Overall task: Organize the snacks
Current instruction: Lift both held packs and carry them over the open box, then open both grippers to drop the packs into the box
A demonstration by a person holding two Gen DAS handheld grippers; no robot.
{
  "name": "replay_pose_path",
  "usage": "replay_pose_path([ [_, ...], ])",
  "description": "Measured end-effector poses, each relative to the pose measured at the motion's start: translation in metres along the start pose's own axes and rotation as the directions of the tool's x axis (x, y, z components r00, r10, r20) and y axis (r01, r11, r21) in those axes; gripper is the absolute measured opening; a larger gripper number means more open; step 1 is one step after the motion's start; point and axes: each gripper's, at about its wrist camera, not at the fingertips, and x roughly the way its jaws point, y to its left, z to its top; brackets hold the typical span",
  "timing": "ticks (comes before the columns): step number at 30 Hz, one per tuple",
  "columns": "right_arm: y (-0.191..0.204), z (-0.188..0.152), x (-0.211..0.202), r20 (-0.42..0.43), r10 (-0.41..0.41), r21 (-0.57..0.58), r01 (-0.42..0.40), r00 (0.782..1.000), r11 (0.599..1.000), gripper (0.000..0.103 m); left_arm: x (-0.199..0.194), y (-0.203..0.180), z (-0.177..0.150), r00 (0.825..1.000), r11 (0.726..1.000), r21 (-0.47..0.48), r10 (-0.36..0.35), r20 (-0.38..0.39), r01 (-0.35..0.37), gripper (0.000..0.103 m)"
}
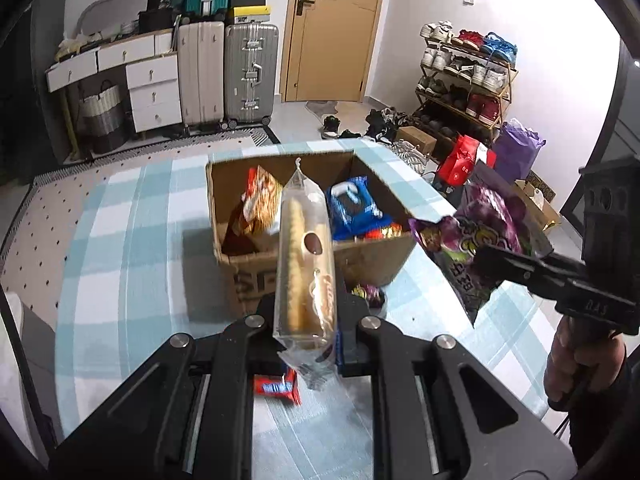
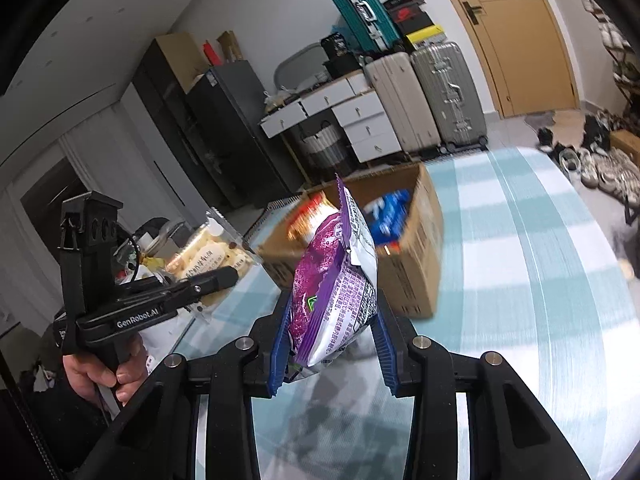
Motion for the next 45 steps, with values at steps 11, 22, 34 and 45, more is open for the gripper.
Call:
replay_pose_path([
  [11, 0.013, 0.059, 0.025, 0.002, 0.012, -0.031, -0.012, 1.000, 0.999, 0.037, 0.015, 0.004, 0.052, 0.999, 0.999, 0.001, -0.035, -0.010, 0.035, 0.012],
  [22, 0.007, 0.105, 0.074, -0.027, -0.012, -0.041, 0.011, 1.000, 0.999, 0.037, 0.063, 0.012, 0.102, 0.999, 0.999, 0.011, -0.045, -0.030, 0.045, 0.012],
  [34, -0.016, 0.118, 0.121, -0.070, -0.066, -0.074, 0.061, 0.995, 0.995, 0.039, 0.126, 0.027, 0.126, 0.995, 0.996, 0.000, -0.086, -0.058, 0.087, 0.014],
  [45, -0.022, 0.115, 0.112, -0.018, -0.066, -0.111, 0.064, 0.998, 0.992, 0.074, 0.115, 0.031, 0.121, 1.000, 0.999, 0.049, -0.003, 0.004, 0.003, 0.060],
])
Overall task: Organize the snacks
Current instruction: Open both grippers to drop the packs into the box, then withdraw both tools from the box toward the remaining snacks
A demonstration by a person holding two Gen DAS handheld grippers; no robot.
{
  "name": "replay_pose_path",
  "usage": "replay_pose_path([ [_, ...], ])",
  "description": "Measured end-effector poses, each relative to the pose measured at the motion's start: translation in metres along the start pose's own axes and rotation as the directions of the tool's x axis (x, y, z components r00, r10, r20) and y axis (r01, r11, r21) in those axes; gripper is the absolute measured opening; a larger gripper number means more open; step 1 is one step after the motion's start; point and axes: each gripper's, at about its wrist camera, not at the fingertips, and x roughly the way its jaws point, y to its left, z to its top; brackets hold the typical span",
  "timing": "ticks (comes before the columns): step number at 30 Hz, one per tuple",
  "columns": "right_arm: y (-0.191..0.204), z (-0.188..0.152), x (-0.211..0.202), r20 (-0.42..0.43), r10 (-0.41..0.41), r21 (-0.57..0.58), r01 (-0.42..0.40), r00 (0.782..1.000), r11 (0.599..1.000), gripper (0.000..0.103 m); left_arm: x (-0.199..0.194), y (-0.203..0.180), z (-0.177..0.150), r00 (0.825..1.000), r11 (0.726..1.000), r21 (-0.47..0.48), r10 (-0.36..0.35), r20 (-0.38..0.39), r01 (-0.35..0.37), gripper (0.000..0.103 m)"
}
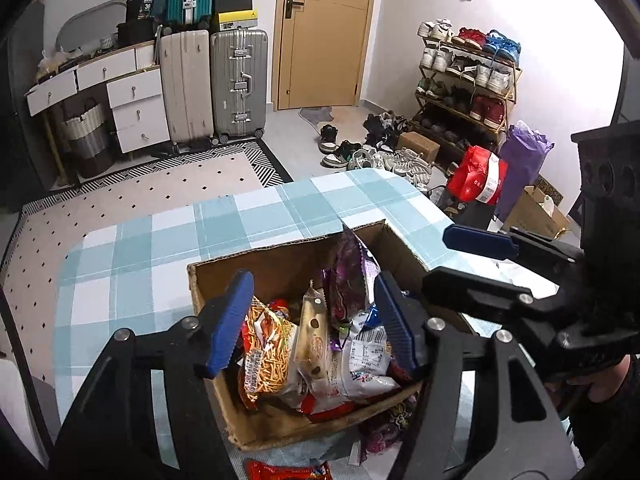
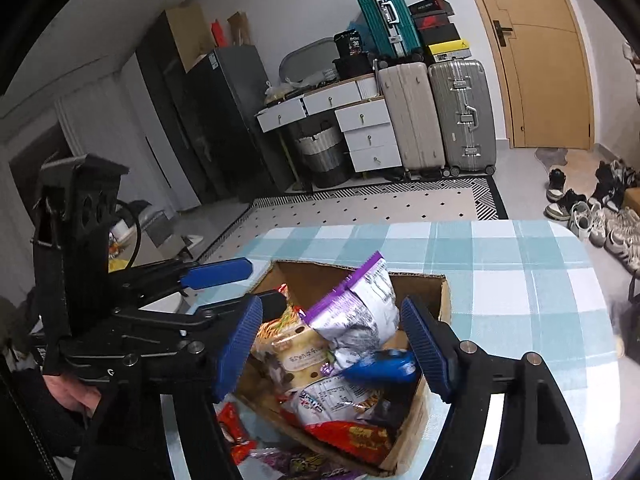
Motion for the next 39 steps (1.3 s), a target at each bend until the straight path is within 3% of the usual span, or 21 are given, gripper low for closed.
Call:
replay_pose_path([
  [14, 0.016, -0.011, -0.047, 0.050, -0.024, 0.009, 0.023, 0.998, 1.000, 0.074, -0.057, 0.002, -0.025, 0.998, 0.999, -0.028, 0.041, 0.043, -0.039, 0.068],
  [19, 0.026, -0.017, -0.063, 0.071, -0.028, 0.015, 0.027, 0.997, 1.000, 0.081, -0.085, 0.007, -0.044, 0.995, 0.996, -0.064, 0.062, 0.077, -0.057, 0.074],
  [28, 0.041, -0.037, -0.082, 0.069, -0.021, 0.024, 0.019, 0.997, 1.000, 0.081, -0.118, 0.018, -0.075, 0.988, 0.988, -0.115, 0.115, 0.100, -0.103, 0.080],
  [36, 0.051, -0.059, -0.093, 0.085, -0.033, 0.039, 0.030, 0.996, 0.999, 0.088, -0.129, 0.026, -0.101, 0.986, 0.978, -0.158, 0.148, 0.074, -0.135, 0.085],
  [39, 0.055, -0.070, -0.095, 0.080, -0.032, 0.039, 0.028, 0.996, 0.999, 0.090, -0.130, 0.025, -0.111, 0.986, 0.976, -0.165, 0.155, 0.064, -0.143, 0.091],
])
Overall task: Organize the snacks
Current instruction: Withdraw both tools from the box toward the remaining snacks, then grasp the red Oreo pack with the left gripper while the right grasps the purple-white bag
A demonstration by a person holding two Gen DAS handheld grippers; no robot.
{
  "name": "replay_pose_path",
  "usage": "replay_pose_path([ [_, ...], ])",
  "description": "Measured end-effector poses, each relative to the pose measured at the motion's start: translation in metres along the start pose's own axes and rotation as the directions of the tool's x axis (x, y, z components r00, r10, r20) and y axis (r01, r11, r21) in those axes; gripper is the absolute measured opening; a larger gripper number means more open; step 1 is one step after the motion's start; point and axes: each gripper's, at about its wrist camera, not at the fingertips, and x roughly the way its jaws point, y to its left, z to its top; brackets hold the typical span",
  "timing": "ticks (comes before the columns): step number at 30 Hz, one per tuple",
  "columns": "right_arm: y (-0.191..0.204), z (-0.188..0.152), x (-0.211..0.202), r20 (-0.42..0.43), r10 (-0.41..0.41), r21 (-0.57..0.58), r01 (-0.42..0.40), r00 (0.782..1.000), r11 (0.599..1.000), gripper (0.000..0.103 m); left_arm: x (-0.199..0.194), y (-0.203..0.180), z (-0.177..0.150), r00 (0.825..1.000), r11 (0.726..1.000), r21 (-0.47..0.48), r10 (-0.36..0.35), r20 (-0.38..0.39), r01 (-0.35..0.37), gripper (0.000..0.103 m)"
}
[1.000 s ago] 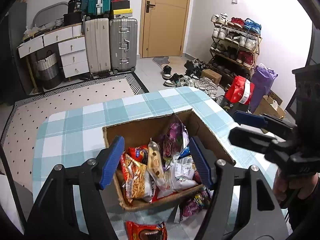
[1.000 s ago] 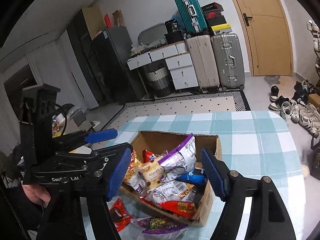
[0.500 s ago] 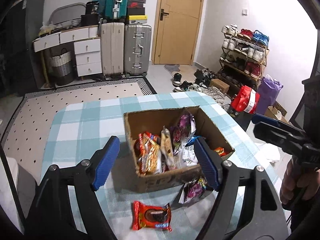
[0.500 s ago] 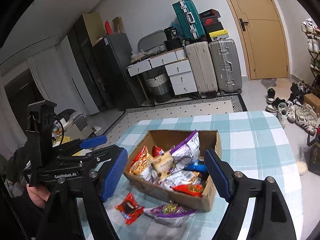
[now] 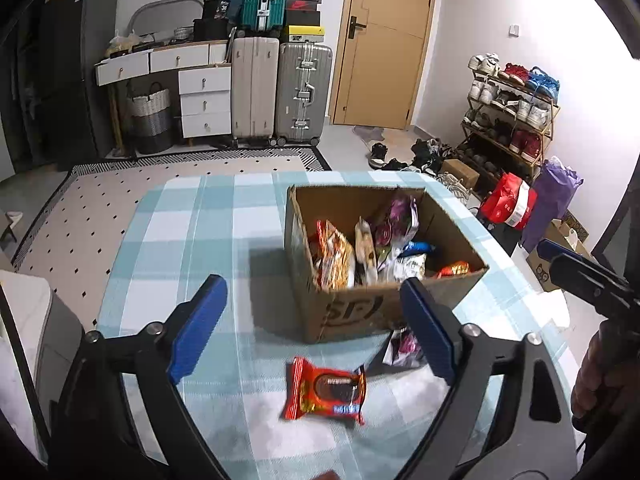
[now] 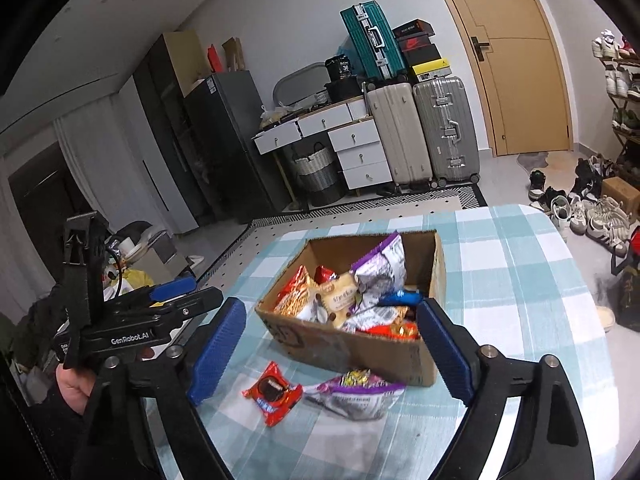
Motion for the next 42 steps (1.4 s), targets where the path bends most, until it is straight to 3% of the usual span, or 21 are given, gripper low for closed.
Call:
replay_pose_path([
  [3, 0.003, -0.010, -0.002, -0.013, -0.006, -0.008, 0.006, 1.000, 1.000, 0.090, -0.004, 0.003, -0.010, 1.000, 1.000, -0.025, 0.002, 0.006, -0.002, 0.102],
  [17, 0.019, -0.052, -0.003, -0.031, -0.022, -0.055, 0.020, 0.999, 0.998, 0.098, 0.003, 0.023, -0.064, 1.000, 0.991, -0.132, 0.003, -0.028, -0.007, 0.102],
  [27, 0.012, -0.084, 0.014, -0.072, -0.029, -0.042, 0.027, 0.997, 0.999, 0.099, 0.034, 0.029, -0.100, 0.995, 0.985, -0.174, -0.015, -0.096, -0.002, 0.102],
  [42, 0.007, -0.114, 0.037, -0.142, -0.064, -0.100, 0.050, 0.988, 0.994, 0.099, 0.104, 0.021, -0.113, 0.977, 0.990, -0.141, -0.040, -0.207, 0.010, 0.102],
])
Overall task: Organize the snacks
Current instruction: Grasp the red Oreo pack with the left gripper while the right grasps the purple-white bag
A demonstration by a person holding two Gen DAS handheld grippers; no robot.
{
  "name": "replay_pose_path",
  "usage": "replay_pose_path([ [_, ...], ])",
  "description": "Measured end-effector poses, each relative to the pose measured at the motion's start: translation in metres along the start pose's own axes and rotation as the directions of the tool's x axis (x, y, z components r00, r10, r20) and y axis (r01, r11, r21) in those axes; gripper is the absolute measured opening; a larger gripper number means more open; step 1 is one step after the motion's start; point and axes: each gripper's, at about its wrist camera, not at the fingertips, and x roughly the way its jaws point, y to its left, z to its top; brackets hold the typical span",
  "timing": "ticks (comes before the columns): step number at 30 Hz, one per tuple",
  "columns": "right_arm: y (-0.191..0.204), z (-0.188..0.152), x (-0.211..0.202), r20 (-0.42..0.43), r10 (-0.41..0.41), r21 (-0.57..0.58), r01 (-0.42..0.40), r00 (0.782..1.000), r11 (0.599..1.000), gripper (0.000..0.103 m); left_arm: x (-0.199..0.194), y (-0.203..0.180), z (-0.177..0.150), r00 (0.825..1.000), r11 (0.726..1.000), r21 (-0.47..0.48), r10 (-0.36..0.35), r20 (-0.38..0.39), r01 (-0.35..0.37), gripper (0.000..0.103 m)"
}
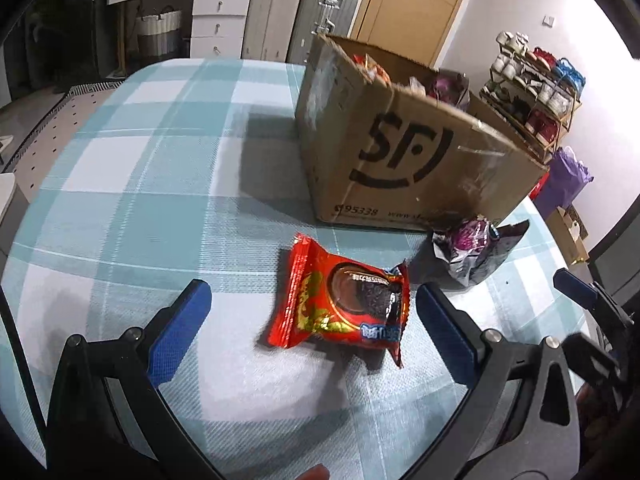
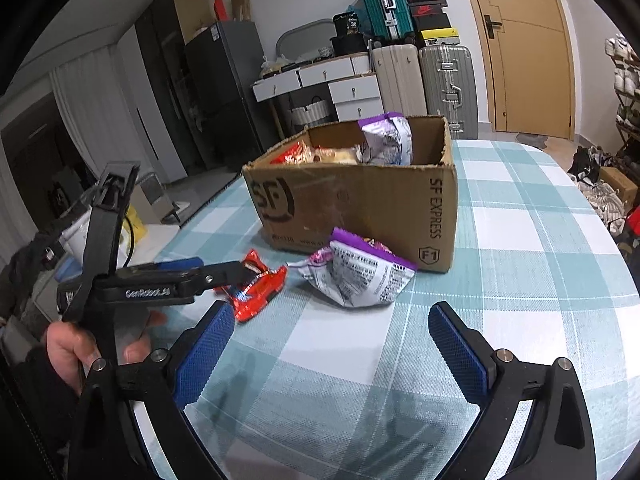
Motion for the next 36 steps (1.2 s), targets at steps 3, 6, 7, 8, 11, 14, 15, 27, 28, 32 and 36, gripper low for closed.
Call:
replay_pose_path([
  [3, 0.000, -0.002, 0.005, -0.009, 0.011, 0.000, -0.011, 1.000, 1.000, 0.099, 0.010, -0.005, 0.002, 1.000, 1.000, 0.008, -0.012, -0.017, 0.012, 0.100],
  [6, -0.002, -0.002, 0.007, -0.007, 0.015, 0.005, -0.015, 1.000, 1.000, 0.099, 0.020, -0.013, 0.001, 0.999, 0.999, 0.046, 0.005, -0.037, -0.003, 0.099],
  [7, -0.002, -0.003, 0.007, -0.007, 0.015, 0.006, -0.015, 1.000, 1.000, 0.099, 0.022, -0.017, 0.000, 0.999, 0.998, 0.064, 0.020, -0.032, -0.018, 0.095],
  [8, -0.003, -0.003, 0.007, -0.007, 0.016, 0.007, -0.016, 1.000, 1.000, 0.099, 0.024, -0.019, 0.001, 0.999, 0.996, 0.081, 0.032, -0.033, -0.030, 0.092],
  [11, -0.005, -0.003, 0.006, -0.005, 0.015, 0.012, -0.015, 1.000, 1.000, 0.099, 0.026, -0.022, 0.002, 0.997, 0.992, 0.113, 0.069, -0.029, -0.065, 0.065],
  [14, -0.007, -0.005, 0.007, -0.012, 0.012, 0.021, -0.012, 1.000, 1.000, 0.099, 0.027, -0.021, 0.006, 0.998, 0.994, 0.102, 0.040, -0.047, -0.036, 0.046],
  [15, -0.009, -0.005, 0.008, -0.016, 0.012, 0.024, -0.011, 1.000, 1.000, 0.099, 0.028, -0.020, 0.007, 0.998, 0.995, 0.100, 0.021, -0.052, -0.015, 0.045],
  [27, -0.016, -0.010, 0.008, -0.026, -0.005, 0.048, 0.006, 1.000, 0.999, 0.099, 0.011, -0.021, -0.005, 0.999, 0.996, 0.093, -0.010, -0.040, 0.013, 0.045],
  [28, -0.016, -0.010, 0.008, -0.026, -0.007, 0.048, 0.008, 1.000, 0.999, 0.099, 0.010, -0.020, -0.005, 0.999, 0.996, 0.090, -0.012, -0.038, 0.016, 0.045],
  [32, -0.016, -0.011, 0.010, -0.034, -0.012, 0.048, 0.014, 0.999, 0.999, 0.099, 0.002, -0.016, -0.011, 0.999, 0.996, 0.086, -0.024, -0.031, 0.027, 0.045],
  [36, -0.015, -0.010, 0.013, -0.046, -0.018, 0.047, 0.020, 0.999, 0.999, 0.099, -0.002, -0.011, -0.017, 0.999, 0.996, 0.080, -0.036, -0.029, 0.038, 0.045],
])
